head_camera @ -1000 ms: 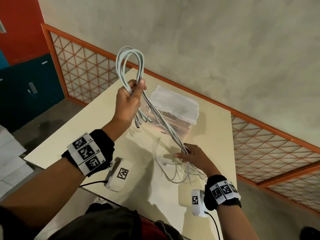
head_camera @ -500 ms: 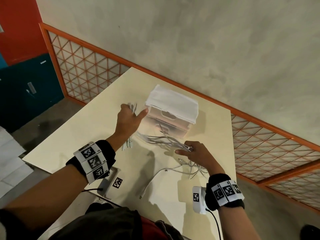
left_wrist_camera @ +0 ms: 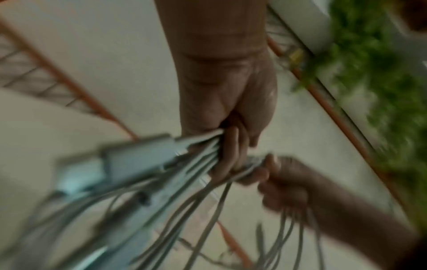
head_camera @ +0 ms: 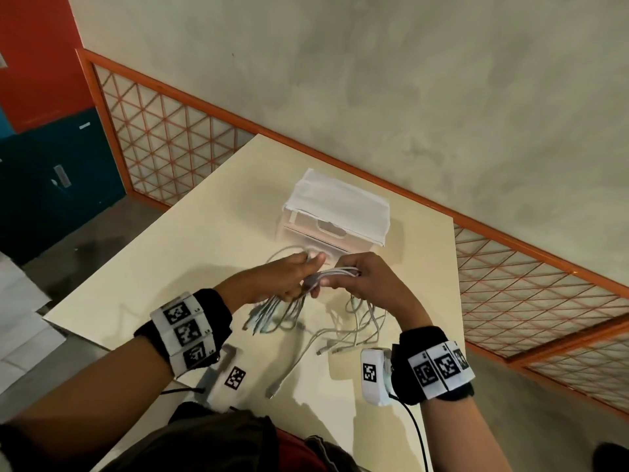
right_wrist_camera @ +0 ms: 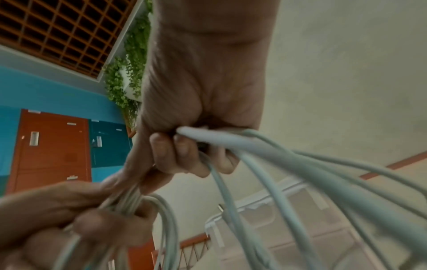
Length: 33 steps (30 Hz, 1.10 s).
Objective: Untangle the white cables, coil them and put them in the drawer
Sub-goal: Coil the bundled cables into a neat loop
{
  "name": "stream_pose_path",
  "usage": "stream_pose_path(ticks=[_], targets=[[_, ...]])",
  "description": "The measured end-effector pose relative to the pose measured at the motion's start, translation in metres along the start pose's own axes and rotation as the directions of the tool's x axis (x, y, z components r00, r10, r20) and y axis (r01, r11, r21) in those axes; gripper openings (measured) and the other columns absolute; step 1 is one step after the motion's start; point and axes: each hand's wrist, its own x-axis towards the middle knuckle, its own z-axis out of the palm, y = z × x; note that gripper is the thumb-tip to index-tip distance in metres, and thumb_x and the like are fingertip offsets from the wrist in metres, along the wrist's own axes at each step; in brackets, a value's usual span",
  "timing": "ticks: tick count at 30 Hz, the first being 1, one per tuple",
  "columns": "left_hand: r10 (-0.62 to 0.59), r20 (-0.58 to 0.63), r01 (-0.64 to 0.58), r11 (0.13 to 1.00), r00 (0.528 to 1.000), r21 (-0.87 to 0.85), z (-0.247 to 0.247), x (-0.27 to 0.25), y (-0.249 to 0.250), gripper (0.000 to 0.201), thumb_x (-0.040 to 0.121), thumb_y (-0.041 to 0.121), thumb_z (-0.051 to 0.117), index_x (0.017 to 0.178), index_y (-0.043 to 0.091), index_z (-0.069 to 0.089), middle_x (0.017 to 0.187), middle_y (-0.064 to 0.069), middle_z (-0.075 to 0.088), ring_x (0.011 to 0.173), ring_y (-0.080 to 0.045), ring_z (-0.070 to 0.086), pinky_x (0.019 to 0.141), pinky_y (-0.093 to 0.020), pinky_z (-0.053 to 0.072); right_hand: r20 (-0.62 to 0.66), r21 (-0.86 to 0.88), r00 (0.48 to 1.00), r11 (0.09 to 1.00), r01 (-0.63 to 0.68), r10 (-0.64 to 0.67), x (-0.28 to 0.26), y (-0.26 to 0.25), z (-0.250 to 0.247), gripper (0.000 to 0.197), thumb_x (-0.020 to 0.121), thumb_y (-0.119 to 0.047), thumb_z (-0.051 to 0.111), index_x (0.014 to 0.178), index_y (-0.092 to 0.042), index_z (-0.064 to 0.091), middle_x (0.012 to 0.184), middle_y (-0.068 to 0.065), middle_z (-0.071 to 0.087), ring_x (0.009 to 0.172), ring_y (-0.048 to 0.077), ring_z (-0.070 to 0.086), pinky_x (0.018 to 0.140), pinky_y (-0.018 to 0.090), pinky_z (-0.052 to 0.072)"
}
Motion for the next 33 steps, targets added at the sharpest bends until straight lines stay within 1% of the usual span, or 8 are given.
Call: stream_pose_path(ticks=[4,7,9,13,16,25,29,33], targets=[[-0.060,0.030,0.060,0.998,0.998,-0.001,-0.007,0.000,0.003,0.033,0.094,0.049,0.040,0.083,0.018,0.044,0.072,0.000,0.051,0.039,-0.001,0.031,0.039,-0.015,0.027,-0.045,0.031,0.999,1.000,-0.005,0.006,0.000,0.013,0.008,0.026,0.072,-0.034,0.080,0.065,-0.017,0.061,0.050,0.000,0.046,0.044,0.010,0.040,0.047,0.021,0.032],[0.125,-0.232,-0.059,0.961,0.965,0.271,-0.011,0.011,-0.003,0.043,0.088,0.055,0.050,0.095,0.012,0.050,0.082,-0.003,0.061,0.069,-0.013,0.061,0.068,-0.034,0.053,-0.035,0.046,0.999,0.998,-0.032,0.034,-0.003,0.022,0.011,0.038,0.078,-0.045,0.072,0.069,-0.010,0.059,0.051,-0.001,0.051,0.048,0.010,0.046,0.053,0.023,0.037],[0.219,-0.362,-0.087,0.933,0.906,0.349,-0.019,0.015,-0.003,0.051,0.085,0.055,0.054,0.097,0.006,0.053,0.086,-0.014,0.064,0.080,-0.028,0.063,0.078,-0.045,0.053,-0.028,0.115,0.999,0.993,-0.040,0.044,-0.007,0.027,0.010,0.050,0.085,-0.051,0.061,0.077,-0.002,0.061,0.050,-0.005,0.053,0.049,0.009,0.047,0.054,0.020,0.038],[0.270,-0.470,-0.085,0.922,0.840,0.378,-0.024,0.014,0.006,0.050,0.084,0.052,0.058,0.087,0.003,0.049,0.074,-0.015,0.057,0.071,-0.033,0.057,0.066,-0.038,0.045,-0.032,0.183,0.999,0.983,-0.002,0.008,-0.013,0.031,0.006,0.039,0.098,-0.031,0.045,0.084,0.004,0.057,0.058,-0.003,0.060,0.053,0.007,0.050,0.057,0.020,0.038],[0.311,-0.512,-0.086,0.906,0.800,0.415,-0.020,0.010,0.013,0.049,0.085,0.050,0.058,0.094,0.003,0.048,0.091,-0.027,0.062,0.085,-0.041,0.061,0.065,-0.037,0.045,-0.049,0.201,0.999,0.979,0.025,-0.015,-0.011,0.033,0.005,0.026,0.097,-0.025,0.048,0.097,-0.003,0.064,0.077,0.011,0.068,0.069,0.011,0.061,0.067,0.021,0.045],[0.295,-0.559,-0.057,0.913,0.775,0.403,-0.029,0.004,0.019,0.047,0.083,0.052,0.059,0.082,0.011,0.036,0.083,-0.027,0.057,0.080,-0.041,0.061,0.063,-0.039,0.045,-0.280,0.358,0.960,0.928,0.098,0.006,-0.007,0.038,0.000,0.014,0.090,-0.006,0.059,0.093,-0.012,0.071,0.084,0.002,0.067,0.074,0.009,0.062,0.069,0.020,0.052],[0.312,-0.621,-0.123,0.937,0.719,0.328,-0.041,0.001,0.018,0.045,0.084,0.047,0.062,0.085,0.005,0.046,0.072,-0.016,0.057,0.075,-0.036,0.062,0.067,-0.042,0.047,-0.431,0.171,0.902,0.984,0.051,0.028,-0.008,0.062,-0.011,0.018,0.092,-0.012,0.058,0.101,-0.012,0.073,0.090,0.013,0.060,0.069,0.010,0.056,0.064,0.018,0.049],[0.370,-0.640,-0.203,0.925,0.674,0.321,-0.049,-0.003,0.023,0.040,0.083,0.043,0.064,0.071,0.017,0.036,0.059,-0.005,0.043,0.054,-0.027,0.049,0.065,-0.047,0.048,-0.305,0.133,0.948,0.990,-0.050,0.089,-0.014,0.080,-0.009,0.017,0.089,-0.010,0.063,0.089,-0.024,0.072,0.073,0.006,0.063,0.059,0.008,0.055,0.068,0.027,0.048]])
